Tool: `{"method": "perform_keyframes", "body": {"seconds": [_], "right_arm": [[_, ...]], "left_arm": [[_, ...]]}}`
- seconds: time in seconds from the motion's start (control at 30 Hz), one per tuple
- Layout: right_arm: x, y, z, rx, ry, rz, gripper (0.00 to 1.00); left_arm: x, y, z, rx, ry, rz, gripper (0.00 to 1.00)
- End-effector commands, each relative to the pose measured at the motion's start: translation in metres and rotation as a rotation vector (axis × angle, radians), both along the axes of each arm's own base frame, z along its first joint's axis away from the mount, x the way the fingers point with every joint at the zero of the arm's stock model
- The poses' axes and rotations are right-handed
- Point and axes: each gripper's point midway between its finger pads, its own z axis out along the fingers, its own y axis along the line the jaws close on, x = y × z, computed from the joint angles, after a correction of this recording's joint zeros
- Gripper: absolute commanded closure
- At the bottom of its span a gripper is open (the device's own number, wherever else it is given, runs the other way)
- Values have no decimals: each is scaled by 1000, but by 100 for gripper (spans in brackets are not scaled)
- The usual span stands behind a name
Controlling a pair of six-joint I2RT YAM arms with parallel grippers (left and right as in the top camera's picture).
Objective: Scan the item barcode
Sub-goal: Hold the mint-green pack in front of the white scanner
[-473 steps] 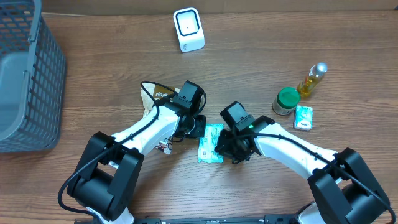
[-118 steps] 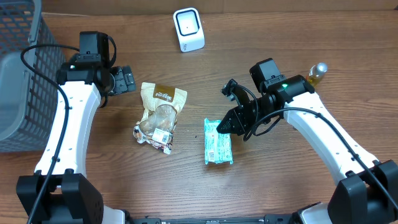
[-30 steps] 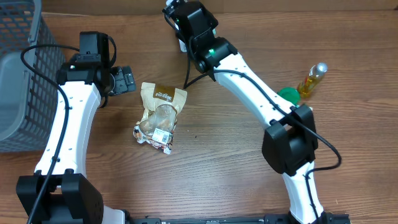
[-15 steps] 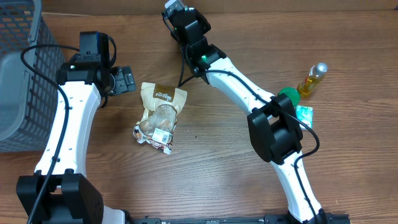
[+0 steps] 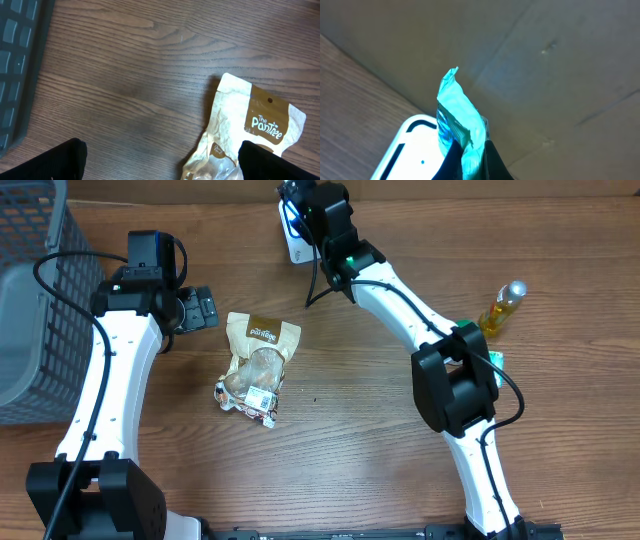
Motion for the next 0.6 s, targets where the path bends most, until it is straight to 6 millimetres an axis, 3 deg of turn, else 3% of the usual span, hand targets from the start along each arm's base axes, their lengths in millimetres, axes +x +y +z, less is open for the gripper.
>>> {"method": "perform_keyframes", "body": {"seconds": [0.0, 0.27, 0.57], "right_arm": [[6, -5, 23, 38, -49, -14, 96], [5, -3, 21, 42, -41, -1, 96], [-2, -1, -4, 12, 35, 8, 96]], "left_arm": [[1, 1, -3, 3, 5, 14, 0], [1, 1, -3, 3, 5, 14, 0], [1, 1, -3, 3, 5, 14, 0]]}}
